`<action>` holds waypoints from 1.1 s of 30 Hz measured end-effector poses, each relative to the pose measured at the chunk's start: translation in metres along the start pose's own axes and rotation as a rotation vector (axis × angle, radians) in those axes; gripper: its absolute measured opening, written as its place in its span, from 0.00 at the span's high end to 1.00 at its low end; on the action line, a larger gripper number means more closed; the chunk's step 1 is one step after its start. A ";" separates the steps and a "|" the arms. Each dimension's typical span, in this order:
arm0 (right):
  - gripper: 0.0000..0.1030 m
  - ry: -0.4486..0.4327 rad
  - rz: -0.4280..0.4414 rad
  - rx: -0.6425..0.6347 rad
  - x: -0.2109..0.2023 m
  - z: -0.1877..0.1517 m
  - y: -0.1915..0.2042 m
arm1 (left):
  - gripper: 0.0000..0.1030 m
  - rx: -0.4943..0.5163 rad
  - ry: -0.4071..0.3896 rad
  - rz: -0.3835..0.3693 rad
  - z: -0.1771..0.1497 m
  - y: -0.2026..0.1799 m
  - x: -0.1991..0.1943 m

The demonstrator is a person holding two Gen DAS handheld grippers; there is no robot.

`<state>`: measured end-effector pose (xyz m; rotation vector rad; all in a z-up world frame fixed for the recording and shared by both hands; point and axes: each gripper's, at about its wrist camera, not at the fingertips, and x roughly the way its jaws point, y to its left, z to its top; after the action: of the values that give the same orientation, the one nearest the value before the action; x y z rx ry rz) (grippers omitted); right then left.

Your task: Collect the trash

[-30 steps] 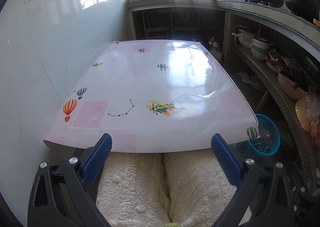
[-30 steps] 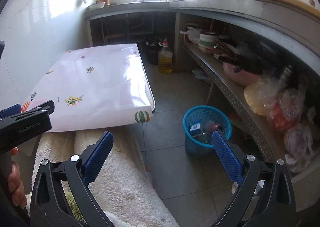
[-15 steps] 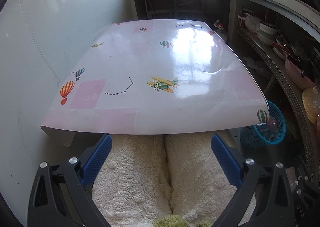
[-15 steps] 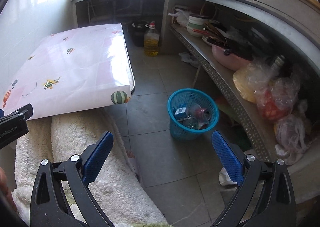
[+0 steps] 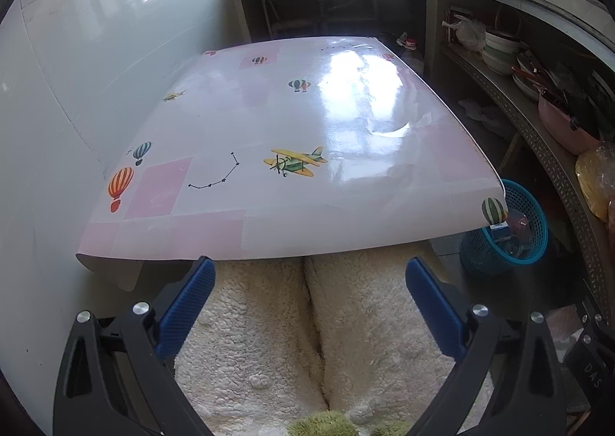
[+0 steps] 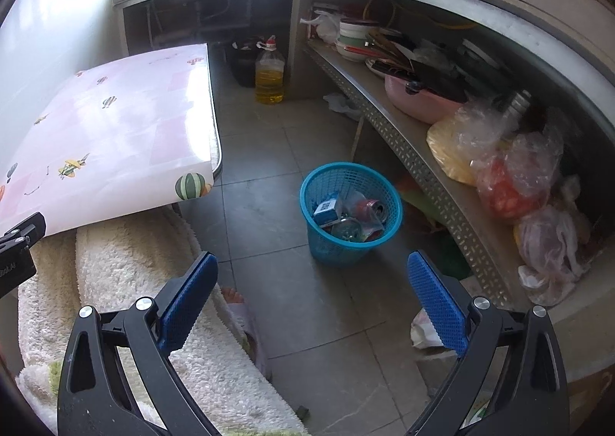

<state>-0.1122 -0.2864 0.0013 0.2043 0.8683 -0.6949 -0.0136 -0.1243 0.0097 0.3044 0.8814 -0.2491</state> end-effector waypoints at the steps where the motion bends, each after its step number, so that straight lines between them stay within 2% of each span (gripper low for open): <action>1: 0.08 -0.001 -0.001 0.000 0.000 0.000 0.000 | 0.06 0.004 0.002 -0.004 0.000 -0.001 0.000; 33: 0.08 -0.010 -0.005 -0.009 0.000 0.003 -0.001 | 0.06 0.021 0.000 -0.015 0.001 -0.004 -0.001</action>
<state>-0.1110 -0.2884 0.0032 0.1903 0.8629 -0.6959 -0.0147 -0.1282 0.0104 0.3172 0.8815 -0.2722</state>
